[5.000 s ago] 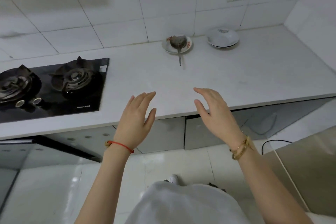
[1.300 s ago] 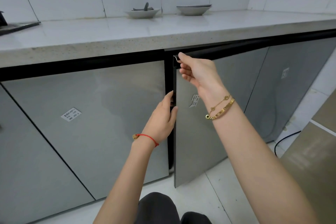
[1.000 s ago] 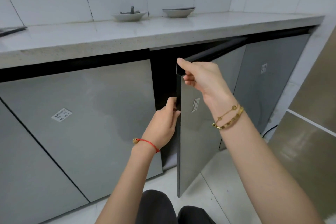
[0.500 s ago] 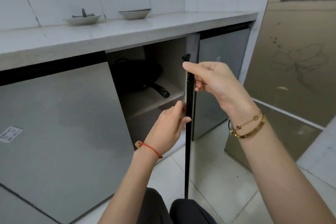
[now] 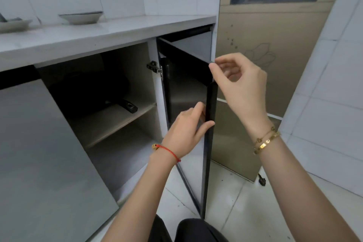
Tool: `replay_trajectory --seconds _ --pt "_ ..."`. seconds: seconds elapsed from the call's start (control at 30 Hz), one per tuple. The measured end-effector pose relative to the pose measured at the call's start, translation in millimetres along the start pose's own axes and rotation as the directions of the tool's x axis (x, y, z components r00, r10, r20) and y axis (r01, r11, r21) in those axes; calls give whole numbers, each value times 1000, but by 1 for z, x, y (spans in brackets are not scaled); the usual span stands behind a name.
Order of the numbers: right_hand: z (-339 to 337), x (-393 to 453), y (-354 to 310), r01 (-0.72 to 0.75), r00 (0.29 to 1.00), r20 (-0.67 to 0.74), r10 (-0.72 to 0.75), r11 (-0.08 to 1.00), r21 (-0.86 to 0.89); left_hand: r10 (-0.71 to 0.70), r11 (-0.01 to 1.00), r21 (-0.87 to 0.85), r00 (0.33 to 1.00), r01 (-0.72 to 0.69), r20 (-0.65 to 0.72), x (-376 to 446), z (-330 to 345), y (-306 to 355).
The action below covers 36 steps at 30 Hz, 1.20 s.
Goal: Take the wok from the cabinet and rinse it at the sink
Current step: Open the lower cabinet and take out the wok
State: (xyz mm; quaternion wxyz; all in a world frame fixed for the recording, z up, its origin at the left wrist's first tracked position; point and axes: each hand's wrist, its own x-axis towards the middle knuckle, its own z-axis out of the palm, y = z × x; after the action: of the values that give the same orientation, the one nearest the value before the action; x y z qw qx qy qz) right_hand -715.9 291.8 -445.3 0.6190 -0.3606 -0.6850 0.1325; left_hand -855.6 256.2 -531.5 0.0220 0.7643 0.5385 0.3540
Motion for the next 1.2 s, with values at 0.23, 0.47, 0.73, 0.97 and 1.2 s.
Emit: replay_trajectory --seconds 0.23,0.47,0.73,0.97,1.2 --pt "-17 24 47 123 980 -129 -150 973 -194 61 987 157 993 -44 -103 49 49 21" --pt "-40 62 101 160 979 -53 -197 903 -398 51 980 197 987 -20 -154 94 106 17" --pt "-41 94 144 194 960 -67 -270 823 -533 87 962 266 992 -60 -93 120 141 2" --pt "-39 109 163 181 958 -80 -274 799 -573 43 956 290 998 -53 42 127 158 -11" --pt "-37 112 167 172 960 -84 -267 802 -572 32 950 309 998 -48 58 131 160 -14"
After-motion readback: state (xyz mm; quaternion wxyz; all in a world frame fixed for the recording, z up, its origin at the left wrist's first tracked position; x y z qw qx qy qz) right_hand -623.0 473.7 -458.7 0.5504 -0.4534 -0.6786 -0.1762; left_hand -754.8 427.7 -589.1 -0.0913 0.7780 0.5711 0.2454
